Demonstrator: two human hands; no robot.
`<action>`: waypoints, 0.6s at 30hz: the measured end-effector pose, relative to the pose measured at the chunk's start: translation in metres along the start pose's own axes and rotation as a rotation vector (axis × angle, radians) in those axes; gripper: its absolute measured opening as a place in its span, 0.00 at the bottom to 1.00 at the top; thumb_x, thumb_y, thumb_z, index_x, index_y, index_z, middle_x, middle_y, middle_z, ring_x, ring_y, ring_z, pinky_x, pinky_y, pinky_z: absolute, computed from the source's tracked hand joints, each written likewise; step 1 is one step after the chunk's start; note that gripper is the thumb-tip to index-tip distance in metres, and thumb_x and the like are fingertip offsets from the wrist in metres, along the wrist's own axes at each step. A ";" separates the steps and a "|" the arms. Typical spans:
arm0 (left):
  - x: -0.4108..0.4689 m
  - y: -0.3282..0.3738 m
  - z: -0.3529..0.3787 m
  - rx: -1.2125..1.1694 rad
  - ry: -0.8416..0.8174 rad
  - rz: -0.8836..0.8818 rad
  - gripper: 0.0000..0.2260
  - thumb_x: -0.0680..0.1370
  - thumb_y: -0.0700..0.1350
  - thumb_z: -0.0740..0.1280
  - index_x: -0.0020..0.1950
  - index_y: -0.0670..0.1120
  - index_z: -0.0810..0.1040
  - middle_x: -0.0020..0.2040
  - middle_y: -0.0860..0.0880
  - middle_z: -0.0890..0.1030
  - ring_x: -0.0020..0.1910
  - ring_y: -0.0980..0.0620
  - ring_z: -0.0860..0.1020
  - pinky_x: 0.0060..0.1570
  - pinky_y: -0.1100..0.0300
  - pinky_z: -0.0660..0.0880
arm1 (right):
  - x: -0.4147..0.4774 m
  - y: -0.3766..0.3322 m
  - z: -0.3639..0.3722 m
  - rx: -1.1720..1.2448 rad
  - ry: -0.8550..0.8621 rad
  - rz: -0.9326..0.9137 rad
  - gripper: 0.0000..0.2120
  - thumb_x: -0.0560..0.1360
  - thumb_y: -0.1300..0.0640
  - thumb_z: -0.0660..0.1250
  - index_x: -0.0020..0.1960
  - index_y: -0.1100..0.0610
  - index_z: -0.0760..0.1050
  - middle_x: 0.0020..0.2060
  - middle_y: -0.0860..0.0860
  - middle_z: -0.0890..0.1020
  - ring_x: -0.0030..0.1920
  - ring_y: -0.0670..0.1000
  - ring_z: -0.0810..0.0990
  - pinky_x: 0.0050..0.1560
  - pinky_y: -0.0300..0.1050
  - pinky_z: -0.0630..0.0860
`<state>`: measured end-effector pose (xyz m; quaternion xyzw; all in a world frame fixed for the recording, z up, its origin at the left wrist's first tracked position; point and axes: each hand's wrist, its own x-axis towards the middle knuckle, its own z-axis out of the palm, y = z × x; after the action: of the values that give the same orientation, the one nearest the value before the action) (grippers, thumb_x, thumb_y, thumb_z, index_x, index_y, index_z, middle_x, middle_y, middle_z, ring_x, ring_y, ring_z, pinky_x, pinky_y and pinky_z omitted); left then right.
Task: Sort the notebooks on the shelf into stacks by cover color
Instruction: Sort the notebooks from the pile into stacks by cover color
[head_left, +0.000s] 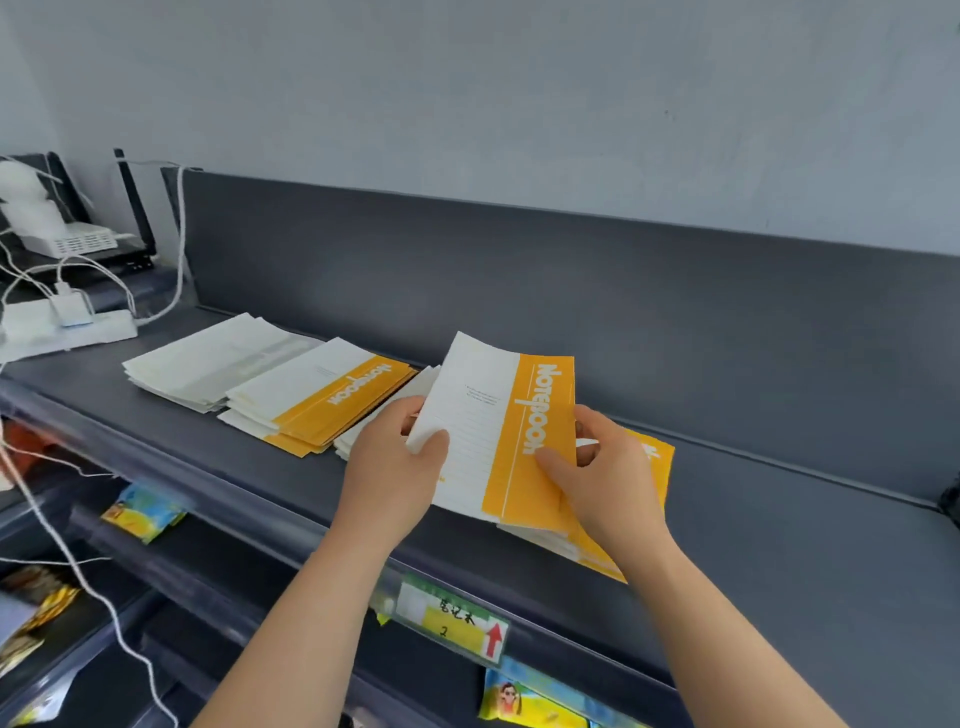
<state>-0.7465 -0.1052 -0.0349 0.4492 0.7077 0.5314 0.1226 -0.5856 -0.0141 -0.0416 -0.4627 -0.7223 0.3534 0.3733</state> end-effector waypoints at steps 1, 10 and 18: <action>0.008 -0.006 -0.007 -0.012 -0.003 0.002 0.10 0.79 0.41 0.63 0.56 0.55 0.74 0.51 0.61 0.78 0.47 0.65 0.76 0.31 0.75 0.70 | 0.004 -0.005 0.011 -0.004 0.002 0.001 0.20 0.75 0.52 0.68 0.66 0.47 0.70 0.49 0.40 0.76 0.43 0.42 0.77 0.36 0.32 0.71; 0.097 -0.080 -0.096 0.119 -0.057 0.043 0.12 0.79 0.41 0.61 0.61 0.51 0.75 0.56 0.56 0.79 0.53 0.56 0.77 0.36 0.72 0.69 | 0.043 -0.058 0.137 -0.054 0.044 0.040 0.23 0.73 0.50 0.70 0.67 0.47 0.69 0.55 0.43 0.76 0.44 0.44 0.76 0.38 0.34 0.69; 0.164 -0.131 -0.146 0.297 -0.150 0.070 0.13 0.79 0.42 0.62 0.63 0.50 0.74 0.56 0.54 0.78 0.51 0.55 0.74 0.42 0.65 0.69 | 0.065 -0.090 0.219 -0.164 0.070 0.080 0.17 0.74 0.52 0.69 0.62 0.49 0.72 0.53 0.46 0.78 0.45 0.46 0.77 0.41 0.37 0.72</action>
<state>-1.0005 -0.0774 -0.0390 0.5252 0.7513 0.3897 0.0888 -0.8310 -0.0187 -0.0539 -0.5322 -0.7162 0.2915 0.3447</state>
